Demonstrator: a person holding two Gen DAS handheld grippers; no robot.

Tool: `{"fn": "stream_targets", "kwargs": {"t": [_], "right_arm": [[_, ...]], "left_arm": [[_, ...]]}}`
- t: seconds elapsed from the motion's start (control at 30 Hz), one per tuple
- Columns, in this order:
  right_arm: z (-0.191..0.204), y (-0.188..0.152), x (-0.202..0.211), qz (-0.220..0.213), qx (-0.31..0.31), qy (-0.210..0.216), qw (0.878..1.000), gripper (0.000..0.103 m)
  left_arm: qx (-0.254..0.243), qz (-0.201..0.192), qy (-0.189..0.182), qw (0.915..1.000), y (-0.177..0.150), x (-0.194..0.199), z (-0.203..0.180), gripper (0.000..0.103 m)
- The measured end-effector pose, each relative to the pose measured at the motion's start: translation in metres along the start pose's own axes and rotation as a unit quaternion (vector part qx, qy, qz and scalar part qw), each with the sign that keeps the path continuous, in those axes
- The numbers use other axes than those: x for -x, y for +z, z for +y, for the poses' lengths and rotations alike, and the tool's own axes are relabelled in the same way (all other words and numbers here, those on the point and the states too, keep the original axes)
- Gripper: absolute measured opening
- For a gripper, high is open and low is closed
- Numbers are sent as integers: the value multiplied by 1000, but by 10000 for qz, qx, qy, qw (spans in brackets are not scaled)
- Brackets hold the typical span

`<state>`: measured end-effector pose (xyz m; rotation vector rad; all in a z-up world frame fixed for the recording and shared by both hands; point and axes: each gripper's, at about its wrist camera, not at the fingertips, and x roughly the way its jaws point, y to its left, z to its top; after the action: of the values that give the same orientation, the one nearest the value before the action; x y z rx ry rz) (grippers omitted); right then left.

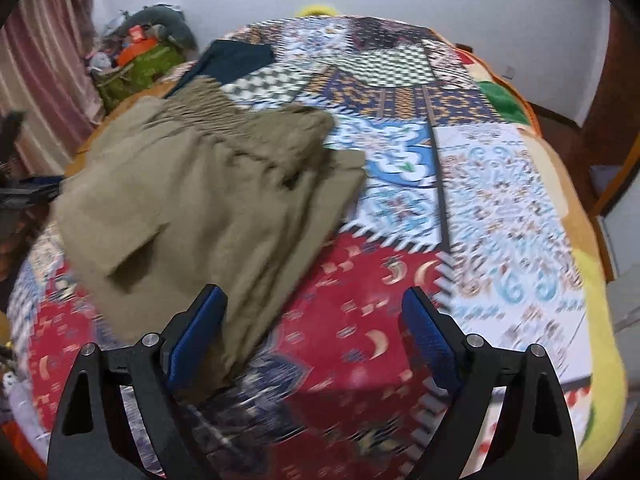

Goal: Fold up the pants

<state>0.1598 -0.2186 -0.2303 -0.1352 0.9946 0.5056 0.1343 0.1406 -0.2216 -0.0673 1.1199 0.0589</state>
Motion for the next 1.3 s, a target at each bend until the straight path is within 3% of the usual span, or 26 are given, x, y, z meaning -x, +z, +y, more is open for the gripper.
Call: {"fn": "stream_targets", "kwargs": {"t": [0.3,0.37,0.47,0.6,0.7,0.77,0.83,0.9,1.07,1.2,1.3], "right_arm": [[-13,21,-13,-38,13,-387,9992,86],[-14,28,-9,-27,-27,-393,9992,77],[-12,35,5,-197,-21,-309,9993,75],[0,48,29,-622,-131,116,9979,75],[12,57,36,-854,-204,449,9951,73],[21,64,33,-922,-273,706,9929,63],[29,69,26,-904,-316,884,9915,58],[35,72,17,-823,-334,1020,9908,50],[38,68,-20,-309,-487,1220,9908,48],[29,56,-29,-260,-730,1353,9878,47],[25,51,-21,-286,-794,1305,9879,45]], "left_arm": [[-220,-125,68,9997,-8,18,-6,102],[-308,-307,219,9988,-7,27,-6,102],[-339,-615,365,9969,3,40,-4,100],[-234,-1010,147,9945,31,53,-4,100],[-178,-1128,-225,9932,54,51,-8,87],[-165,-1055,-492,9931,68,41,-12,74],[-142,-886,-701,9935,78,25,-16,52],[-130,-600,-909,9940,84,3,-19,38],[-191,-92,-899,9957,76,-44,-20,36],[-211,-120,-1053,9941,63,-42,-11,37],[-398,-146,-837,9956,51,-34,-8,36]]}}
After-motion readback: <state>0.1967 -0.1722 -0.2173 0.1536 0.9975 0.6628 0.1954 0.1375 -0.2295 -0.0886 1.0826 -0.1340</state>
